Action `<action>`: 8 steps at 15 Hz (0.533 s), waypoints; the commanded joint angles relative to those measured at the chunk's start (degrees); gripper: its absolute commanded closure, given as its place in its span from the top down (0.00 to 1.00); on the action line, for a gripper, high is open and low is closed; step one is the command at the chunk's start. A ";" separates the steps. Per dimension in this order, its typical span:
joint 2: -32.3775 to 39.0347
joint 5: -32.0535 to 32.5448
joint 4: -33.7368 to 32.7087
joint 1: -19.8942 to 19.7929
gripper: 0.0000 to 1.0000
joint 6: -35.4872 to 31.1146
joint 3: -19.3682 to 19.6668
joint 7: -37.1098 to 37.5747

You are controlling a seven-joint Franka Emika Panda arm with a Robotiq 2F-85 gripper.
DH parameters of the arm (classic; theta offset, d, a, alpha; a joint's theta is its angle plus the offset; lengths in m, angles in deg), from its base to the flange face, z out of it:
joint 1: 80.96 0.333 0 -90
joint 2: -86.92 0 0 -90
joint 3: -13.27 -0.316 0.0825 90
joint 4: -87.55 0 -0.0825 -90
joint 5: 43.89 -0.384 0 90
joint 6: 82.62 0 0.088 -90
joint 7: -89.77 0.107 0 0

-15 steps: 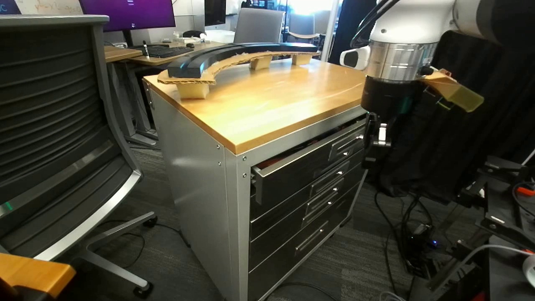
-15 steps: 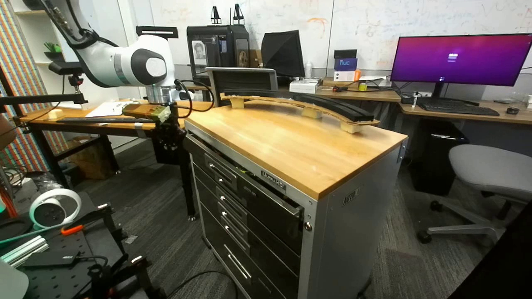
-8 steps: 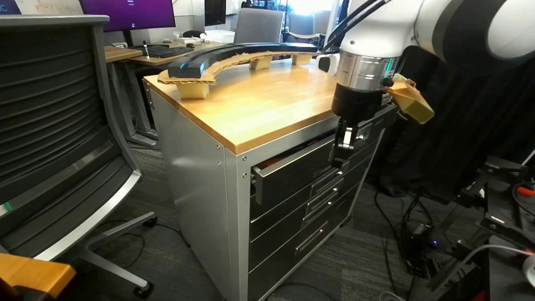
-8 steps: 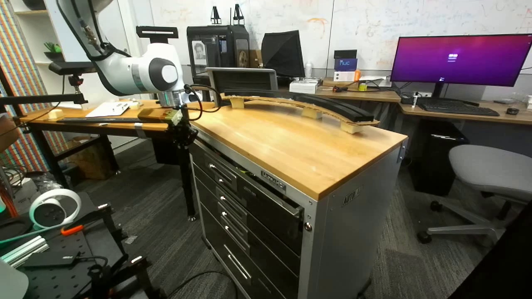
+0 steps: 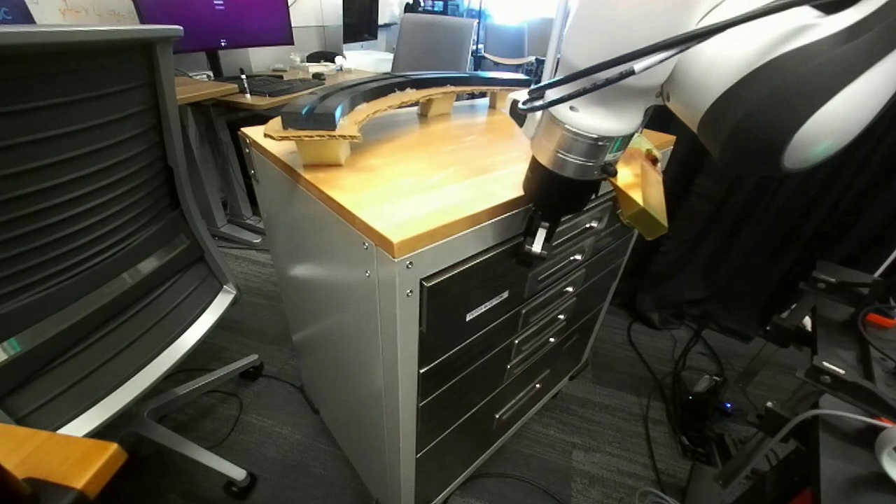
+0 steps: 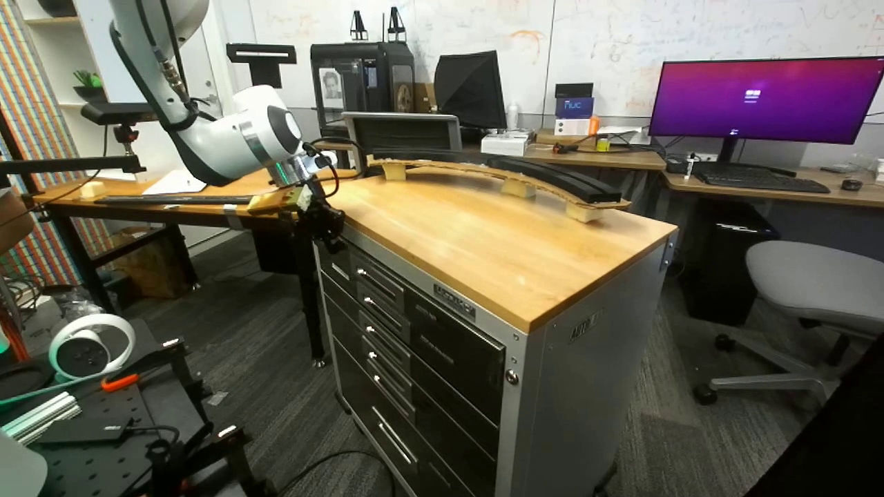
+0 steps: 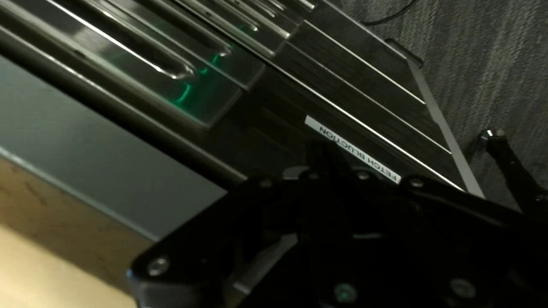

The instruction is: Put the screwdriver in the drawer then close it

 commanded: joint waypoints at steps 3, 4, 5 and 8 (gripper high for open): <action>4.63 15.01 -5.91 7.69 0.09 -1.59 6.82 15.77; 4.53 15.64 -5.57 8.09 0.09 -1.14 6.87 16.75; 3.43 16.17 -4.68 4.98 0.15 0.94 3.32 16.57; -4.69 3.19 3.42 -3.35 0.50 8.67 -5.99 2.74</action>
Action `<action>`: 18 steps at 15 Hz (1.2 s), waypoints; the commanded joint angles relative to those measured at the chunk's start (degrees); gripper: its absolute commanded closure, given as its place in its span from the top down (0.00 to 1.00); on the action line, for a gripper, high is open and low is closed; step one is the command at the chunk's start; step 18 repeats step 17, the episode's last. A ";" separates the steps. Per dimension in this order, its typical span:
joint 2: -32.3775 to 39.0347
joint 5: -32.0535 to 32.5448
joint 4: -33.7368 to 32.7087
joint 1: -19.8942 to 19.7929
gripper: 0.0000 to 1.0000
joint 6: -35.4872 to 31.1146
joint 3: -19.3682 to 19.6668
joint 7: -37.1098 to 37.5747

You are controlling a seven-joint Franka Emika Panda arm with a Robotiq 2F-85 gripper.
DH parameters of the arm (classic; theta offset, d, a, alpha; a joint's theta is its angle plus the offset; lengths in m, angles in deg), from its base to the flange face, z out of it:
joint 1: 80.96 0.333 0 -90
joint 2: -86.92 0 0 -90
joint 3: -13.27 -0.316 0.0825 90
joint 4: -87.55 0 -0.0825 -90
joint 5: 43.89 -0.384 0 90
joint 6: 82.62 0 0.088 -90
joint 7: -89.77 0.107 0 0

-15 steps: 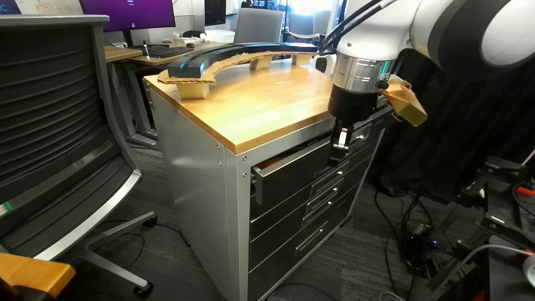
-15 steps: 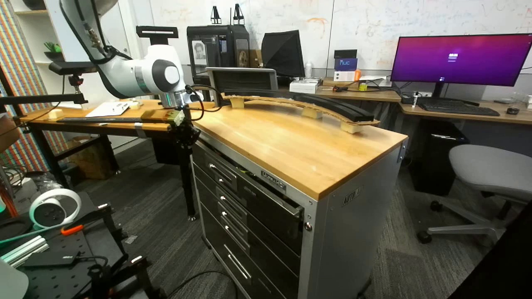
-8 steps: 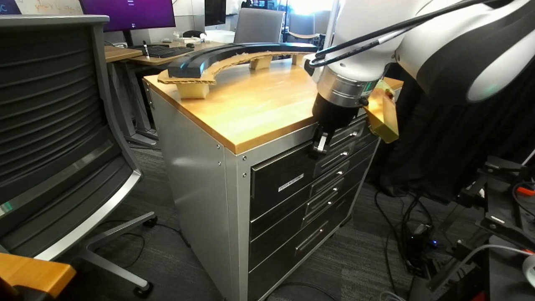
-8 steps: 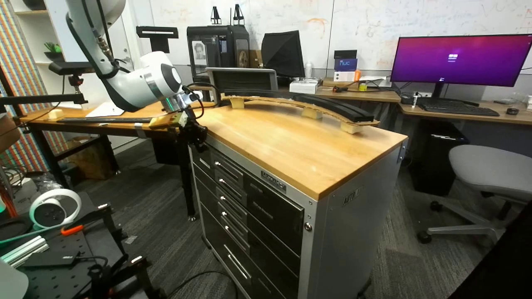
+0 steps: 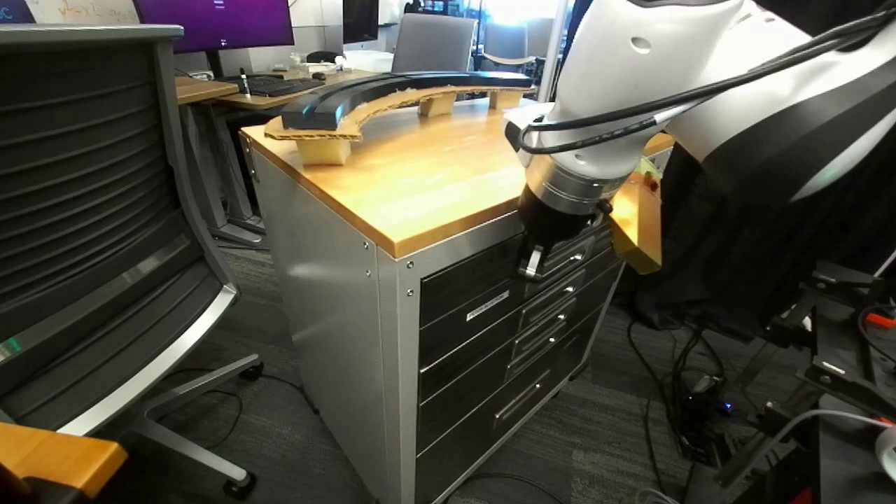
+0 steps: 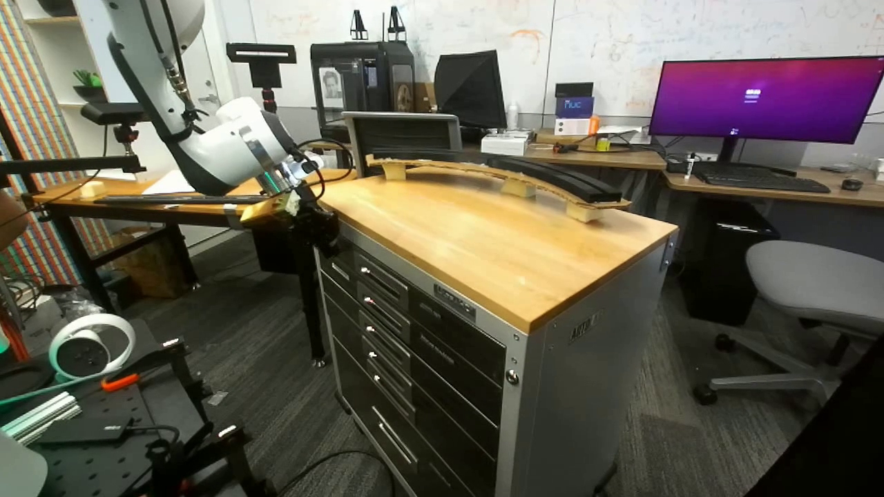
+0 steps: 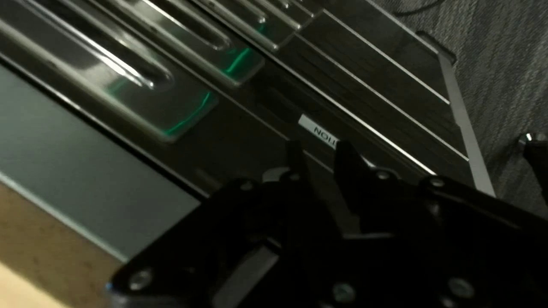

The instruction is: Put the screwdriver in the drawer then close it

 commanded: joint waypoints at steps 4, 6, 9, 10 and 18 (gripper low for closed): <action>-15.86 -25.42 8.61 -18.87 0.80 22.49 -19.71 -27.37; -20.08 -34.67 7.38 -22.59 0.95 32.69 -23.50 -36.17; -26.33 -44.66 3.91 -22.64 1.00 47.14 -22.19 -47.08; -28.46 -46.70 2.33 -22.65 1.00 51.83 -21.72 -49.01; -32.74 -50.43 -0.37 -22.25 1.00 58.50 -20.14 -51.22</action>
